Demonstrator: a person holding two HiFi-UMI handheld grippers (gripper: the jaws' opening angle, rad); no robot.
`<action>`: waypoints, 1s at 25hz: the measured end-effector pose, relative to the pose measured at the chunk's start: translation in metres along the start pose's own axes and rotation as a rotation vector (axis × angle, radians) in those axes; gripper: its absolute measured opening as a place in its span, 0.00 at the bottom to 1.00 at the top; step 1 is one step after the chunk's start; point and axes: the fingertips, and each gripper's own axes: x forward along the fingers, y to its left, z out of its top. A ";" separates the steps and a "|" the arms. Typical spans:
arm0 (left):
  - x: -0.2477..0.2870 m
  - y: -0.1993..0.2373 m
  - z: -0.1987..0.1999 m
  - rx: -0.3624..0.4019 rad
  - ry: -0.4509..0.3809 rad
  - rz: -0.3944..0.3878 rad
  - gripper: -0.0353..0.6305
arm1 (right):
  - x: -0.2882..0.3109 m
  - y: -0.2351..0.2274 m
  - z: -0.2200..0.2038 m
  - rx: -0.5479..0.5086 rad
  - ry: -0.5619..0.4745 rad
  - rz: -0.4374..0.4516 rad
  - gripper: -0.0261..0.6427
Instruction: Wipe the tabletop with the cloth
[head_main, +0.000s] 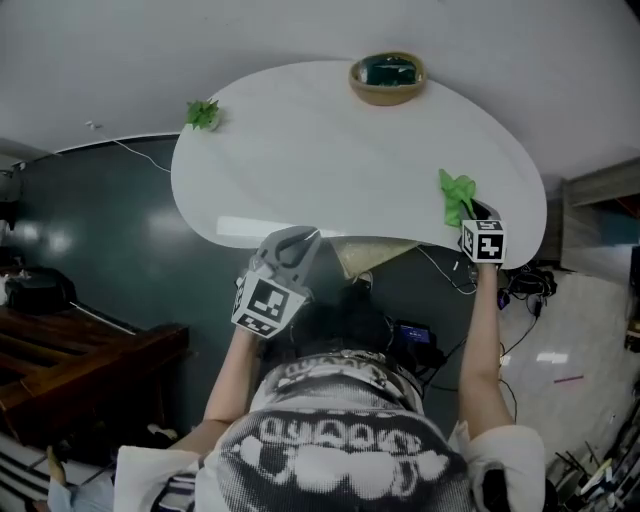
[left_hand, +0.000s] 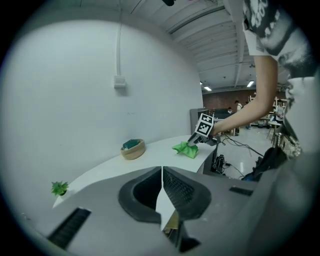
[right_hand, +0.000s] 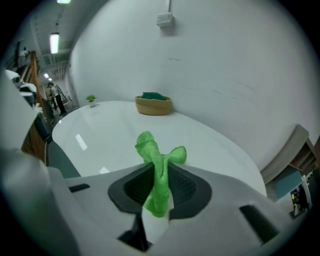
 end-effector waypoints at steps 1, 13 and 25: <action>-0.013 0.008 -0.009 -0.007 0.005 0.014 0.06 | 0.003 0.025 0.010 -0.018 -0.007 0.025 0.16; -0.154 0.073 -0.103 -0.082 0.046 0.167 0.06 | 0.026 0.354 0.103 -0.212 -0.110 0.376 0.16; -0.214 0.077 -0.146 -0.128 0.054 0.199 0.06 | 0.024 0.472 0.052 -0.307 -0.008 0.488 0.16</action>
